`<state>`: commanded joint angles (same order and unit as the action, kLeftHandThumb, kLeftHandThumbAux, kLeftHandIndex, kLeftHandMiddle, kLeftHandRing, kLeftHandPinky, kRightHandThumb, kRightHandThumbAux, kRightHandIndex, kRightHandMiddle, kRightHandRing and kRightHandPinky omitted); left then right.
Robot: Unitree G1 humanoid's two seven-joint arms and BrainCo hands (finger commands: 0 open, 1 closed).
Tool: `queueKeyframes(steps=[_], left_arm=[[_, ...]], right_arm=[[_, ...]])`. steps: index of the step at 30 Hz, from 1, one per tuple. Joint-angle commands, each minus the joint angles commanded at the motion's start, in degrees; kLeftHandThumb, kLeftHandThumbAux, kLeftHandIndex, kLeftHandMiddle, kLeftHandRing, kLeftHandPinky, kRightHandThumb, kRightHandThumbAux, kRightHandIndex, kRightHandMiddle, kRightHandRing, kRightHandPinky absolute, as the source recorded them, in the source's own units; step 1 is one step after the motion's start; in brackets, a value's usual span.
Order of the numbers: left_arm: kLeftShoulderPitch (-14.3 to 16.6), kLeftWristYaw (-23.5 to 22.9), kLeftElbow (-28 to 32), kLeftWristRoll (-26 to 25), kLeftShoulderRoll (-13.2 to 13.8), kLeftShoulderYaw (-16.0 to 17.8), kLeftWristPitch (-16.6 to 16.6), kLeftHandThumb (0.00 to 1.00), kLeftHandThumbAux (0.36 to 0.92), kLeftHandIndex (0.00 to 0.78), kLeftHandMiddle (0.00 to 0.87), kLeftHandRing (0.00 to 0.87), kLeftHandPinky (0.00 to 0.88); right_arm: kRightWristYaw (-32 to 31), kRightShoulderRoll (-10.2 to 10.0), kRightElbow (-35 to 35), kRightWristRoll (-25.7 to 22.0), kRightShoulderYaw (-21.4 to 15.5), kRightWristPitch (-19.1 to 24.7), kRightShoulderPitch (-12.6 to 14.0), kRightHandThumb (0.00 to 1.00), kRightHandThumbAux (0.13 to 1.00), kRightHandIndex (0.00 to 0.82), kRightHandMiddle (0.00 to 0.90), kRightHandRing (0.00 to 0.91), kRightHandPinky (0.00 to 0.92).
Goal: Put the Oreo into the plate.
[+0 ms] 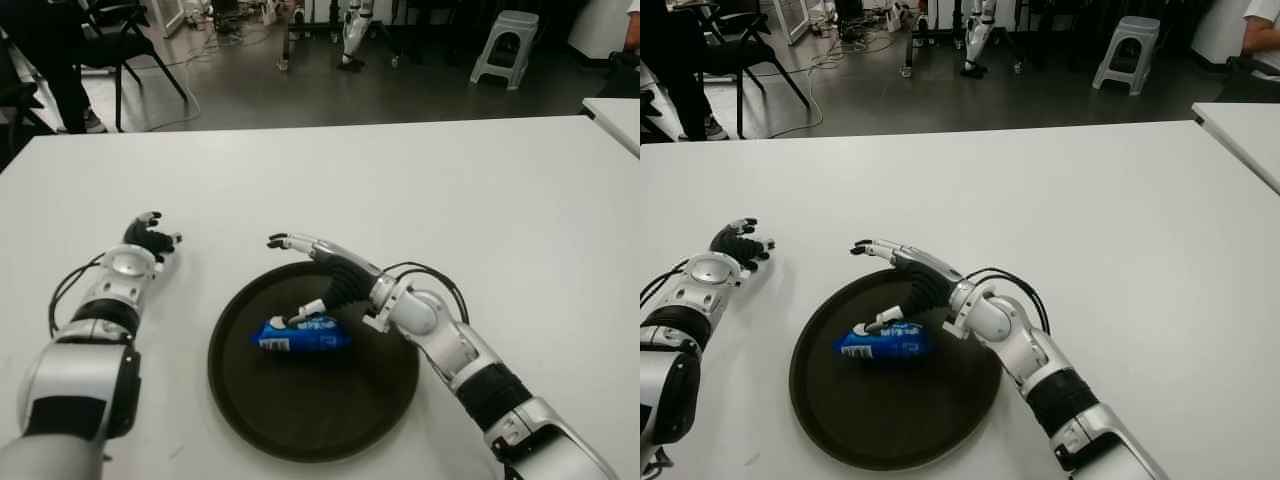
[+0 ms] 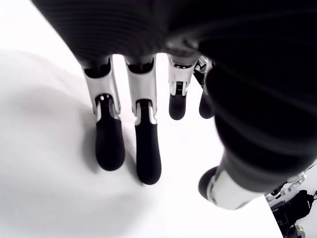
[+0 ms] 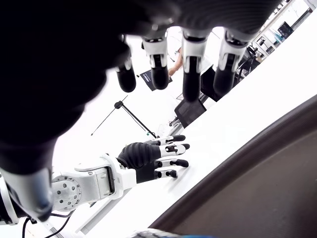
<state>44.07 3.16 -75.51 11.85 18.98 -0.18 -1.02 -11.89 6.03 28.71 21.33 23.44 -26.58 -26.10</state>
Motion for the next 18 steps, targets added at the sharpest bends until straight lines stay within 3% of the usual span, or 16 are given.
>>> queueKeyframes(steps=[6,10,13,18], left_arm=[[-0.11,0.32,0.08,0.19,-0.06,-0.40,0.44,0.155,0.789,0.048,0.103,0.130,0.122],[0.00,0.33,0.04,0.18,-0.09,-0.53,0.36,0.146,0.796,0.049,0.100,0.126,0.118],[0.14,0.10,-0.02,-0.18,-0.13,-0.23,0.01,0.143,0.801,0.054,0.100,0.129,0.122],[0.32,0.13,-0.12,-0.28,-0.18,-0.12,-0.41,0.138,0.814,0.071,0.114,0.150,0.150]], right_arm=[[8.03,2.62,18.13,-0.04,-4.89,-6.19,-10.79,0.000,0.664,0.042,0.052,0.047,0.057],[11.42,4.32,27.52,-0.38,-6.74,-8.66,-15.61,0.000,0.661,0.026,0.039,0.039,0.058],[16.62,8.85,36.69,-0.48,-9.41,-5.00,-20.19,0.000,0.661,0.012,0.028,0.031,0.050],[21.42,10.75,43.51,-1.90,-12.30,-1.10,-21.98,0.000,0.713,0.014,0.059,0.065,0.076]])
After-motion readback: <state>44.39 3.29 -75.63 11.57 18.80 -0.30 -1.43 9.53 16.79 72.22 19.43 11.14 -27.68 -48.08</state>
